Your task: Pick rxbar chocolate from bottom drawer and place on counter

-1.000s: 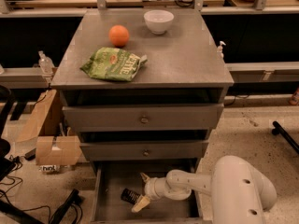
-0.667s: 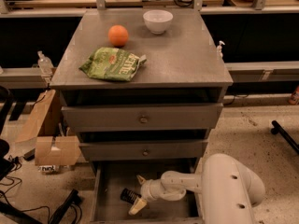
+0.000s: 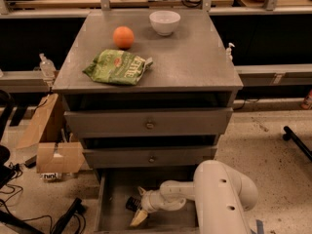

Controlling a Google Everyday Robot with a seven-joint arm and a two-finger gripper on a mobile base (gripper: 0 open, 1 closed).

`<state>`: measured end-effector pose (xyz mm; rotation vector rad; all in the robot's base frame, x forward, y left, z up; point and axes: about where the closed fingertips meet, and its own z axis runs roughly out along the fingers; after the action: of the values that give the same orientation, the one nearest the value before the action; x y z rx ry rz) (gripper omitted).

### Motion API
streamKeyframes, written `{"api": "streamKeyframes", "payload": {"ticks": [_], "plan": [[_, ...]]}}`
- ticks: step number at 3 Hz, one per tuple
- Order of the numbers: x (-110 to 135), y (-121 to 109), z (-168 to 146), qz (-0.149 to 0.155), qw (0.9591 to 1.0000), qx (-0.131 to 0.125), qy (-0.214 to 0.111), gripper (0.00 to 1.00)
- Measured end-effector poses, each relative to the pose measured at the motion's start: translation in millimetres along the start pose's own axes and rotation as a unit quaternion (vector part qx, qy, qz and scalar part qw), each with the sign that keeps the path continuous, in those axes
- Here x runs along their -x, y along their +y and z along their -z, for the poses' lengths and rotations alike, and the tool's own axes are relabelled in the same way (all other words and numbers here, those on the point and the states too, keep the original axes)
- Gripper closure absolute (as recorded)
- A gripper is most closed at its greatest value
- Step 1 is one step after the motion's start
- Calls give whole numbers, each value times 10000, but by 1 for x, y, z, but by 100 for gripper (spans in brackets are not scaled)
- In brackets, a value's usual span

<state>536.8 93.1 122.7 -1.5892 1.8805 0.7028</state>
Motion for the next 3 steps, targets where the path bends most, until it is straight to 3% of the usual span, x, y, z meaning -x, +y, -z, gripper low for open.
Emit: {"api": "streamKeyframes", "payload": {"ticks": [1,2,3], "plan": [[-7,1,-17,7,9994,21,344,0],[-16,1,-29,-98,9972,-12,737,18],[-14,1,-27,-115,9968,-17,790,41]]}}
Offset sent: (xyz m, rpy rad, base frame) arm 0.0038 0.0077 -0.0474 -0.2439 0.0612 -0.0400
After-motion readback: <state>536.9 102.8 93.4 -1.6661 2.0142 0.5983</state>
